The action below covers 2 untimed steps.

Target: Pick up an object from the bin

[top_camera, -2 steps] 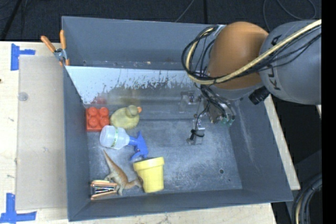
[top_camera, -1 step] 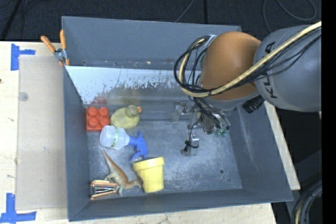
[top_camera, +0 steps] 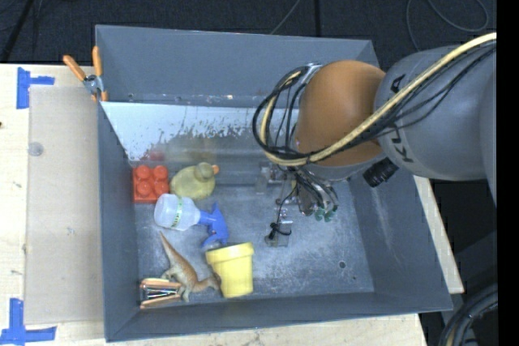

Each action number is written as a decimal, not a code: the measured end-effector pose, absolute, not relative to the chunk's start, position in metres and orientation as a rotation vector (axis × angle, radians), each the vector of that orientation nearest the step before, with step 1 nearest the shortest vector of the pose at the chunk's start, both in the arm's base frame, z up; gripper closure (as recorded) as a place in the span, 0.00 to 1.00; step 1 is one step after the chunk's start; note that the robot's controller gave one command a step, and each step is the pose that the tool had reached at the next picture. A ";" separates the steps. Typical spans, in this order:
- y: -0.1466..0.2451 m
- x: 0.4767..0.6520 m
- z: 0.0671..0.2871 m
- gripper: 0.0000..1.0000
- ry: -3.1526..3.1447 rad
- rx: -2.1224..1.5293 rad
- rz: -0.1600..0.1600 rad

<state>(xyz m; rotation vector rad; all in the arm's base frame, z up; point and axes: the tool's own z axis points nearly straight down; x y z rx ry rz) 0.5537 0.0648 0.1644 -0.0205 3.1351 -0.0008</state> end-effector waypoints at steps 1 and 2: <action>0.076 0.522 0.112 0.00 3.148 0.001 0.004; 0.093 0.519 0.083 0.00 3.155 -0.048 -0.004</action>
Offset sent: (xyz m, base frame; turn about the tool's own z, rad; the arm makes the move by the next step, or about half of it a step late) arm -0.0086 0.0466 -0.0858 -0.0499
